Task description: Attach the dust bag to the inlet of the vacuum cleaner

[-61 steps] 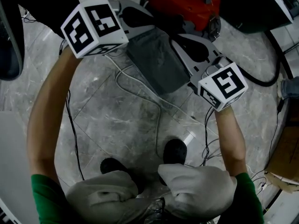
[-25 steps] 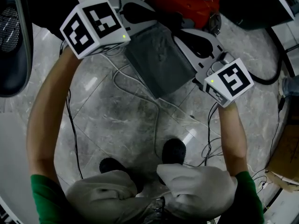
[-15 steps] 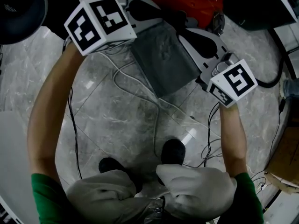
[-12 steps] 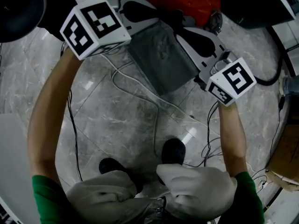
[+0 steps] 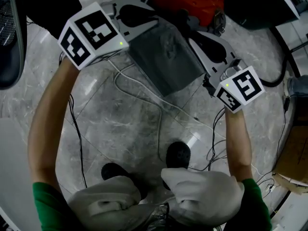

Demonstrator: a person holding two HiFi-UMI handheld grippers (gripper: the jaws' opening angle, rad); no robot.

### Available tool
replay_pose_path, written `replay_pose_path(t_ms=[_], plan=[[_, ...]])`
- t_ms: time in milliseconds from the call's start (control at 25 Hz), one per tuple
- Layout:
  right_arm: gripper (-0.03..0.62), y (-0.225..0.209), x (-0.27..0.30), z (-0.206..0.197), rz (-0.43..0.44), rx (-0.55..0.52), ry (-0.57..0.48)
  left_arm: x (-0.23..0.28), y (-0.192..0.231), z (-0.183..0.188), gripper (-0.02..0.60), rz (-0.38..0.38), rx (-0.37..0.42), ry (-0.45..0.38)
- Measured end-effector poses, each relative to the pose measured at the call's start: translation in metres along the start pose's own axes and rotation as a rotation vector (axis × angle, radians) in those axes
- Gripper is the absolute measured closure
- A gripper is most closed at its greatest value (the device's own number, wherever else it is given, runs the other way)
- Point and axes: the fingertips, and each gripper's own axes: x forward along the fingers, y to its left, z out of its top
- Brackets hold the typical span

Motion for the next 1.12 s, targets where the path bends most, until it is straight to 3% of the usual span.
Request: replay_pose_path(t_ms=[280, 480, 840, 1120], plan=[[0.549, -0.013, -0.03, 0.034, -0.106, 0.006, -0.05, -0.024, -0.003, -0.003, 0.545, 0.032, -0.055, -0.044], [0.574, -0.009, -0.023, 0.045, -0.094, 0.074, -0.033, -0.033, -0.005, 0.003, 0.564, 0.028, -0.161, -0.112], [0.586, -0.008, -0.016, 0.052, -0.084, 0.153, 0.031, -0.05, 0.0, 0.003, 0.577, 0.078, -0.234, -0.112], [0.586, 0.013, -0.024, 0.101, -0.054, 0.19, 0.151, -0.095, 0.017, 0.05, 0.578, 0.136, -0.34, -0.098]])
